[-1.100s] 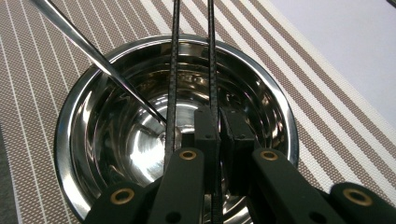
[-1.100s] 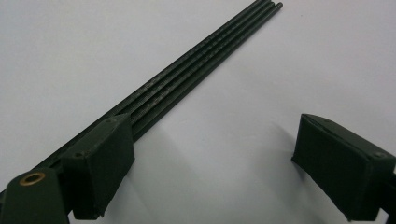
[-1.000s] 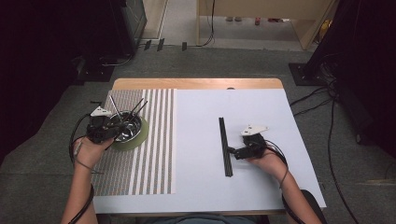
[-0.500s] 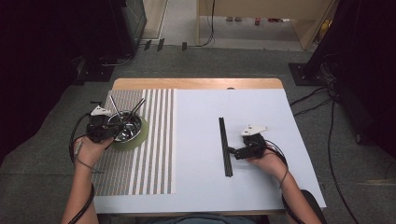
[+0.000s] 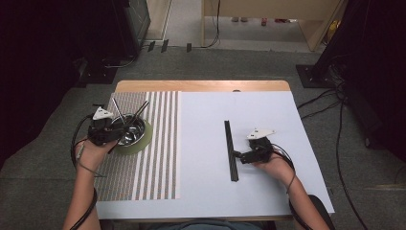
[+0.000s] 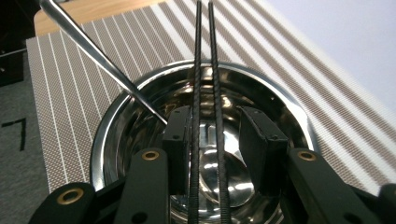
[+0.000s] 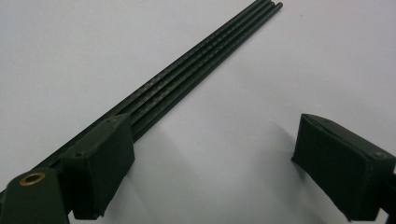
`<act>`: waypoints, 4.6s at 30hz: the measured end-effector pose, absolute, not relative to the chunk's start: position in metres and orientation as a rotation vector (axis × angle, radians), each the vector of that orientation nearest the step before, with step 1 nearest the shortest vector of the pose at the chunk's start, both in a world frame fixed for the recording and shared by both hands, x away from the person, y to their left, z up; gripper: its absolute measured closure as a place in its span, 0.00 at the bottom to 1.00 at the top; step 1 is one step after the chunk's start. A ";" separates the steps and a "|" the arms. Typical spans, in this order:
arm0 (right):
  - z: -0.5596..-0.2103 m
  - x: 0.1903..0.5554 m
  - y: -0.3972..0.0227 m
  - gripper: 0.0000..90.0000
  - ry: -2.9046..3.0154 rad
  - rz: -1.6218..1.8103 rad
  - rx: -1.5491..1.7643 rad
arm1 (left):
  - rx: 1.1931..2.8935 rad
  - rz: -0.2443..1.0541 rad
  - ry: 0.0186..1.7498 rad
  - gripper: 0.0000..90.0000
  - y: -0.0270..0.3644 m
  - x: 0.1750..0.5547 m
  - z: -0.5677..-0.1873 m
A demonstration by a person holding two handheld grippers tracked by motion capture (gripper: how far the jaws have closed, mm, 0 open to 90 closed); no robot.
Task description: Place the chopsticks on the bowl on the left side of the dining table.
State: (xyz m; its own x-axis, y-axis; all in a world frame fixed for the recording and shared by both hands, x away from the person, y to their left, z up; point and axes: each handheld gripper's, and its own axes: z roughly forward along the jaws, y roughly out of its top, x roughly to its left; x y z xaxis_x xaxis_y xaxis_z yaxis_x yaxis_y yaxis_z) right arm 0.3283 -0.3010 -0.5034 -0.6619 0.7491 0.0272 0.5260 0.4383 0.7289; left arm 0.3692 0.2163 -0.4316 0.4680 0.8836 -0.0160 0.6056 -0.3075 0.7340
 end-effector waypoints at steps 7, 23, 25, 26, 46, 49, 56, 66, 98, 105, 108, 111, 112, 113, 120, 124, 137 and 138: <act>-0.503 0.328 -0.301 0.13 2.394 1.054 1.097 | 2.048 0.490 1.268 0.78 0.215 0.373 -0.437; -0.503 0.328 -0.301 0.13 2.395 1.053 1.095 | 2.045 0.440 1.293 0.89 0.218 0.375 -0.441; -0.503 0.328 -0.301 0.13 2.395 1.053 1.095 | 2.053 0.436 1.284 0.90 0.217 0.374 -0.441; -0.503 0.328 -0.301 0.13 2.395 1.053 1.095 | 2.054 0.433 1.278 0.90 0.217 0.374 -0.441; -0.503 0.328 -0.301 0.13 2.395 1.053 1.094 | 2.084 0.361 1.205 0.90 0.213 0.366 -0.441; -0.503 0.328 -0.301 0.13 2.395 1.053 1.094 | 2.083 0.346 1.205 0.90 0.213 0.364 -0.441; -0.503 0.328 -0.301 0.13 2.395 1.053 1.094 | 2.092 0.343 1.204 0.88 0.212 0.362 -0.442; -0.503 0.328 -0.301 0.13 2.394 1.054 1.094 | 2.035 0.366 1.213 0.72 0.214 0.356 -0.433; -0.503 0.328 -0.301 0.13 2.394 1.054 1.095 | 1.957 0.583 1.248 0.32 0.212 0.306 -0.427; -0.503 0.328 -0.301 0.13 2.394 1.054 1.094 | 1.957 0.615 1.262 0.31 0.218 0.299 -0.430; -0.503 0.328 -0.301 0.13 2.394 1.054 1.094 | 1.939 0.620 1.274 0.31 0.221 0.296 -0.430; -0.503 0.328 -0.301 0.13 2.394 1.055 1.095 | 1.940 0.622 1.284 0.31 0.224 0.294 -0.432; -0.503 0.328 -0.301 0.13 2.394 1.055 1.095 | 1.939 0.620 1.286 0.31 0.226 0.293 -0.433; -0.503 0.328 -0.301 0.13 2.394 1.055 1.095 | 1.937 0.620 1.289 0.31 0.226 0.293 -0.434; -0.503 0.328 -0.301 0.13 2.394 1.055 1.095 | 1.940 0.627 1.296 0.31 0.234 0.289 -0.441; -0.503 0.328 -0.301 0.13 2.394 1.054 1.095 | 1.948 0.640 1.300 0.31 0.237 0.290 -0.444; -0.503 0.328 -0.301 0.13 2.394 1.054 1.094 | 1.937 0.630 1.321 0.31 0.242 0.291 -0.450; -0.503 0.328 -0.301 0.13 2.394 1.055 1.094 | 1.935 0.628 1.323 0.31 0.243 0.292 -0.450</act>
